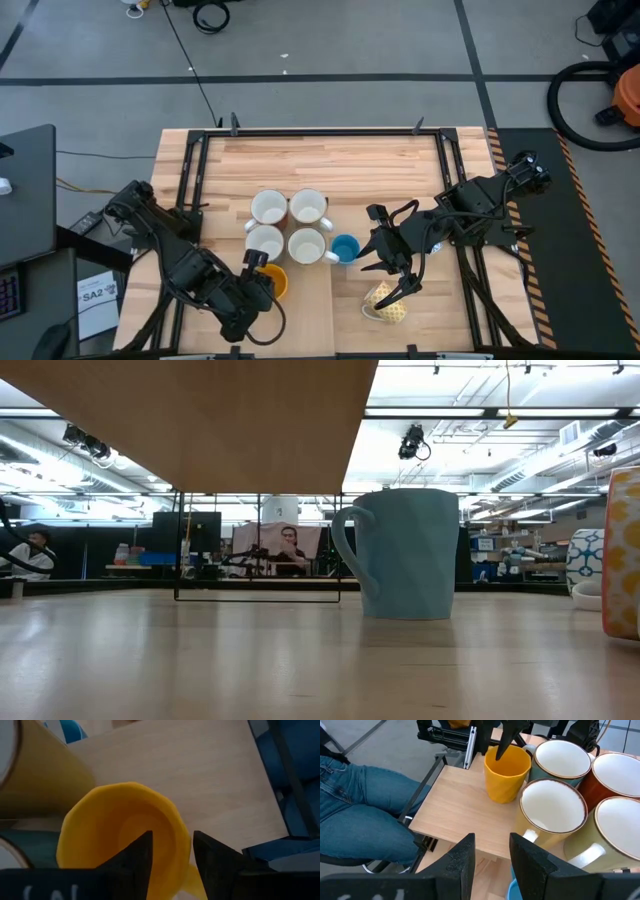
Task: Place coffee mugs
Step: Put the left blue mug on the shelf aligned with the yellow mug
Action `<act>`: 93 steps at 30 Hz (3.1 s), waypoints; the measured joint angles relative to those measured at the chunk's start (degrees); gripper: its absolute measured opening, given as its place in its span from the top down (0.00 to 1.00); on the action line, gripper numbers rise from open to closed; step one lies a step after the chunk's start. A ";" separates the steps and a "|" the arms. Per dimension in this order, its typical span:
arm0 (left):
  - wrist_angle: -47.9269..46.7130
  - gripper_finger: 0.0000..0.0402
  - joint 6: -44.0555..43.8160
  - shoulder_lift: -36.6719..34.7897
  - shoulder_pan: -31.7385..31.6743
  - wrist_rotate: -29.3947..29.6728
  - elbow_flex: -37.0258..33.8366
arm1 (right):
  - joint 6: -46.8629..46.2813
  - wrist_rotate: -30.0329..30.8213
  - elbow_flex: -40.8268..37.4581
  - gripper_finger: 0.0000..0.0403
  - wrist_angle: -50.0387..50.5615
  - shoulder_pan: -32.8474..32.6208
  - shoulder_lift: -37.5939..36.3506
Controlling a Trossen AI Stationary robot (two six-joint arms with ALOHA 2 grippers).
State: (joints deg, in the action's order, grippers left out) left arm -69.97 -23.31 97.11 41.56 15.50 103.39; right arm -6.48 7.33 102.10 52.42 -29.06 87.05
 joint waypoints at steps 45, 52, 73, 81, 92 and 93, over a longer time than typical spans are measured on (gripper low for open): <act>-5.73 0.63 -54.38 -12.10 31.41 30.32 -28.07 | -37.55 3.61 -29.82 0.69 -3.82 8.72 0.02; -1.37 0.63 -54.52 -12.10 31.36 30.33 -31.04 | -38.93 3.65 -32.78 0.69 -6.62 13.56 0.00; -0.15 0.63 -54.52 -12.10 31.36 30.35 -31.04 | -39.01 3.08 -43.22 0.69 -20.64 15.43 -0.02; -0.09 0.63 -54.52 -12.10 31.37 30.35 -31.04 | -39.08 2.93 -47.96 0.69 -27.02 15.43 -0.02; -0.09 0.63 -54.53 -12.10 31.36 30.35 -31.04 | -39.06 0.04 -48.13 0.74 -25.93 15.43 -0.04; -0.09 0.63 -54.53 -12.10 31.39 30.35 -31.04 | -39.06 0.04 -48.13 0.76 -25.78 15.43 -0.04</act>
State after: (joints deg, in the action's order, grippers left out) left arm -70.06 -77.84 85.01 72.95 45.84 72.36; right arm -45.54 7.38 53.98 26.65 -13.63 87.00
